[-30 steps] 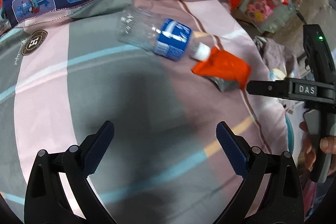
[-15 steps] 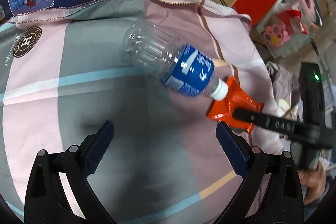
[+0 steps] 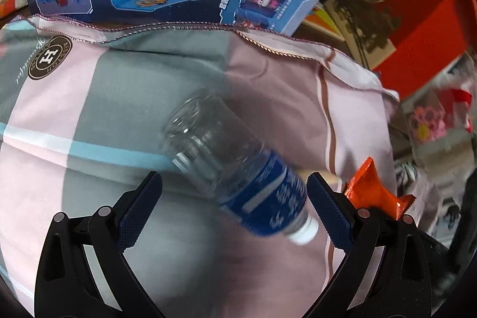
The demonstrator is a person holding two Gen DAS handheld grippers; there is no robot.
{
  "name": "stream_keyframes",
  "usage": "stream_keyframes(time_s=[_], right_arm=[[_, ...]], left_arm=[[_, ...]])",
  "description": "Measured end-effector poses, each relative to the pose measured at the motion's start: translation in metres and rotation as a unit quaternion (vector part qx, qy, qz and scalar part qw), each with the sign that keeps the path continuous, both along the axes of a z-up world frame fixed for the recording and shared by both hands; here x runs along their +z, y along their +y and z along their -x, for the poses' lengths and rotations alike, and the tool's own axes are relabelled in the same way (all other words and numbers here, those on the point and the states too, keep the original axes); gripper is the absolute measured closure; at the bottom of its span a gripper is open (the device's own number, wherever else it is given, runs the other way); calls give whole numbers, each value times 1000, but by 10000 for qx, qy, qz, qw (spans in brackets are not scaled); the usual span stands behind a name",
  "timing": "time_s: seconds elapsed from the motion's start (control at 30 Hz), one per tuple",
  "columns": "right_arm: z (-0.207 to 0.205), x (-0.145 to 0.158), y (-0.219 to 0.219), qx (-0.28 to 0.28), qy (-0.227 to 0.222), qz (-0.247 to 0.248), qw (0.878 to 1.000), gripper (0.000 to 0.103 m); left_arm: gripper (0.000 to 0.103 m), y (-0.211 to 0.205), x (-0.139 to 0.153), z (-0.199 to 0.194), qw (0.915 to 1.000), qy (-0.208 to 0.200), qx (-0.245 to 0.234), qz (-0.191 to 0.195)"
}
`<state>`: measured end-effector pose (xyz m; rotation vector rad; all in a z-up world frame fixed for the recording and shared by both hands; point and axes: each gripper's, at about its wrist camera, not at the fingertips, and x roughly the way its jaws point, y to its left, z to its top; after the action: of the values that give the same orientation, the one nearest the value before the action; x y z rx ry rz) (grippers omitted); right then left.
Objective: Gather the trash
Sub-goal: 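Grasp the blue-label water bottle with the left tool while the right tool grasps the orange snack bag, then carry the water bottle and orange snack bag over the teal bin with both tools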
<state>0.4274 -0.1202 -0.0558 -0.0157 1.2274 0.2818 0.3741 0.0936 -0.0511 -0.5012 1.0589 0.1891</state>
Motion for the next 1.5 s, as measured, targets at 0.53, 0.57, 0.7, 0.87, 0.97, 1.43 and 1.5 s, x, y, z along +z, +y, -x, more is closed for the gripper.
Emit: stream_keyframes(time_s=[0.53,0.57,0.7,0.87,0.97,1.43,1.5], right_arm=[[-12,-18,23,218,-2,137,9997,83],[-10,-18,22,204,-20,139,9997,83],[1,-13,16,184,-58,141,9997,83],[28,-1,2,114,-134,-87,9998,84],[47,8,-9,47,-197,-274,9994,84],[189,42,-139,-750,-517,-1031,9905,84],[207,43,-163,-925,-561,-1068,9884,84]], left_arm=[[19,-23,-33,-24,9977,349,-485,-318],[19,-23,-32,-22,9974,340,-525,-371],[20,-28,-28,-10,9948,355,-732,-613],[20,-33,-12,17,9935,248,-913,-639],[20,-44,3,39,9912,86,-1123,-694],[19,-151,36,146,9570,-298,-2861,-377],[19,-169,38,155,9509,-332,-3056,-373]])
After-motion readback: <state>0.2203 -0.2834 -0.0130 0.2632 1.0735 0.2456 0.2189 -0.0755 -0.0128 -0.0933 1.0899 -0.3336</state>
